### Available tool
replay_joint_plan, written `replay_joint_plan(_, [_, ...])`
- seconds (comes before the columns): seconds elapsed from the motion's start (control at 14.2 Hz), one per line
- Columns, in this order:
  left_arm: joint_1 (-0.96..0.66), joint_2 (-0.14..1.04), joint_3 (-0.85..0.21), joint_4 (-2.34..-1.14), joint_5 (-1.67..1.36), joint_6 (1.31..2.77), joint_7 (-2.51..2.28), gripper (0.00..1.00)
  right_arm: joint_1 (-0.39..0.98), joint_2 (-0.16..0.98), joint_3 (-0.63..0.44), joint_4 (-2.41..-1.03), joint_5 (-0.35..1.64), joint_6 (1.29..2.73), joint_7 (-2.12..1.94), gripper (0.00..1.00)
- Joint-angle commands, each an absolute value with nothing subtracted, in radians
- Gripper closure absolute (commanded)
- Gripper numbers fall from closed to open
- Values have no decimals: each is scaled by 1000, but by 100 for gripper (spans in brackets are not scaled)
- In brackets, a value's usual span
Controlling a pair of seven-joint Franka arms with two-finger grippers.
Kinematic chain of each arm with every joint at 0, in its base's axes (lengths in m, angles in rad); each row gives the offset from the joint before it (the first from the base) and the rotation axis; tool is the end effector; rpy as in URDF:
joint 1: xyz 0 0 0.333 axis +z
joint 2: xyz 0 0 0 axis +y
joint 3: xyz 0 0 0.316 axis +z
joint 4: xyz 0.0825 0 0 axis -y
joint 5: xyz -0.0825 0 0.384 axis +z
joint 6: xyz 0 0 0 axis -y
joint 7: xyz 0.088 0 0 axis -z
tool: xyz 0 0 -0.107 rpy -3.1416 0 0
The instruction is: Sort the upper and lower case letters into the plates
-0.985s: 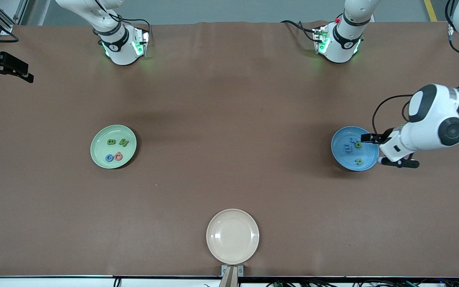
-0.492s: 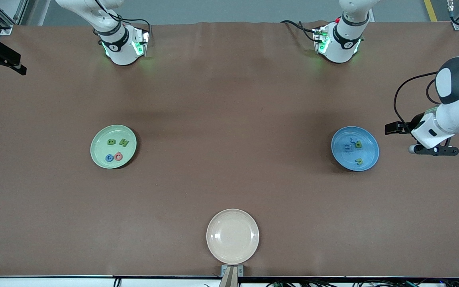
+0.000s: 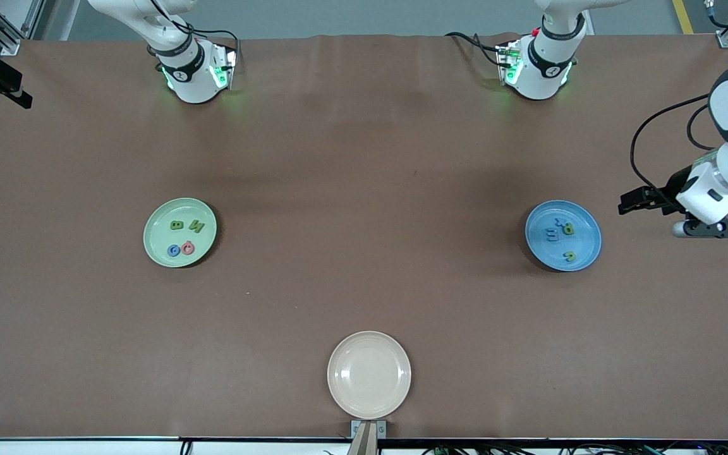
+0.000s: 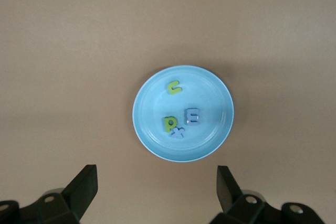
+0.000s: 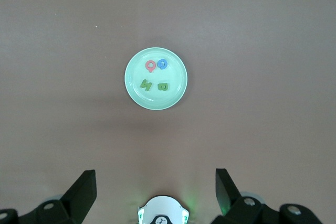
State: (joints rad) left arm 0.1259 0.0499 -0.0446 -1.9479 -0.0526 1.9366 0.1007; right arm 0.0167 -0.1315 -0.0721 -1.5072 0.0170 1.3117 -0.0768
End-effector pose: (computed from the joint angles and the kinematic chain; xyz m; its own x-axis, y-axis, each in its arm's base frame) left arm 0.5616 0.0424 0.4485 0.9984 -0.0007 -0.0563 0.0025 -0.9984 0.0560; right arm 0.4814 -0.0277 0.6999 0.9977 0.0271 -0.0620 0.0252 -0.9992 -0.0310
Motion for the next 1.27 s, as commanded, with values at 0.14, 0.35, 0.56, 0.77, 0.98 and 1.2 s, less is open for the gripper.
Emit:
replay_joint_plan(0.14, [33, 2, 52, -1947, -74, 1928, 112, 0, 2, -126, -58, -1503, 28, 1330, -75, 0])
replay_joint_plan(0.35, [-5, -23, 86, -1947, -74, 1928, 107, 0, 0, -115, -58, -1514, 44, 1350, -65, 0])
replay_joint_plan(0.56, [-41, -21, 97, -1927, -74, 1927, 92, 0, 3, -117, -58, -1520, 55, 1341, 0, 0])
replay_joint_plan(0.77, [-37, -18, 95, -1910, -75, 1927, 90, 0, 12, -117, -58, -1519, 55, 1333, 5, 0])
replay_joint_plan(0.98, [-35, -40, 97, -1908, -74, 1927, 92, 0, 11, -117, -60, -1519, 45, 1327, -20, 0])
replay_joint_plan(1.2, [-35, -67, 84, -1884, -68, 1925, 87, 0, 9, -117, -61, -1519, 37, 1327, -54, 0])
